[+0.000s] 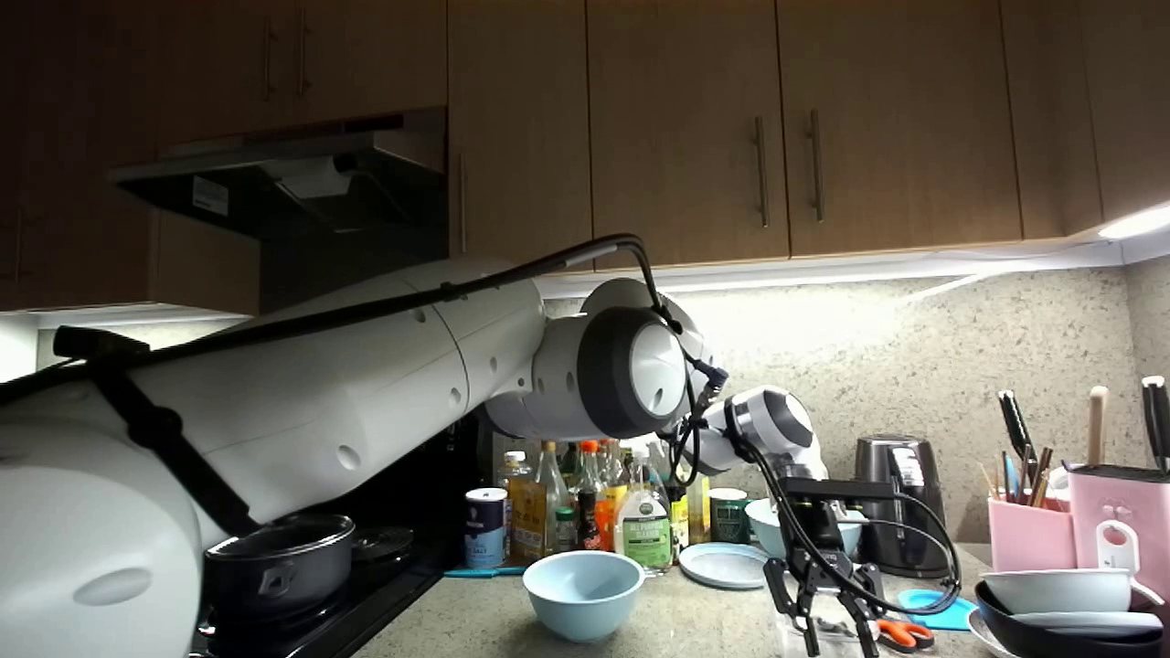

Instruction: Remove the silver spoon from the lunchbox and put it in the blue bowl

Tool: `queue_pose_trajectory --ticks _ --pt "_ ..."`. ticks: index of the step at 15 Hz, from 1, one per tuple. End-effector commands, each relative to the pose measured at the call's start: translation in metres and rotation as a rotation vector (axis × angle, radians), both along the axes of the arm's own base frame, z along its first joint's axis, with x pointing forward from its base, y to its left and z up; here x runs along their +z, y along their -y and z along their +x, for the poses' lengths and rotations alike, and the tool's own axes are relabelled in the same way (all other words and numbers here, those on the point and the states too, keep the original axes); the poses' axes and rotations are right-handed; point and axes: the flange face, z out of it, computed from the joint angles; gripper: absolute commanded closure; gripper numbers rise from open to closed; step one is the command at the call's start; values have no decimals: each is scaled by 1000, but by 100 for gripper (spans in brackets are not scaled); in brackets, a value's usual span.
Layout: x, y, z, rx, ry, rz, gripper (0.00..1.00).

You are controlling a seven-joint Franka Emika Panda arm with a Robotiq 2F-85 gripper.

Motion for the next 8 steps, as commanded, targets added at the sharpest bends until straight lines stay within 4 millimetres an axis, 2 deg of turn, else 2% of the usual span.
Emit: queue_pose_trajectory --ticks 1,6,7,8 --pt "5 2 3 25 -1 2 62" --pt "19 4 8 31 39 0 95" --pt "22 4 9 32 47 3 99" --pt "24 5 10 33 55 5 99"
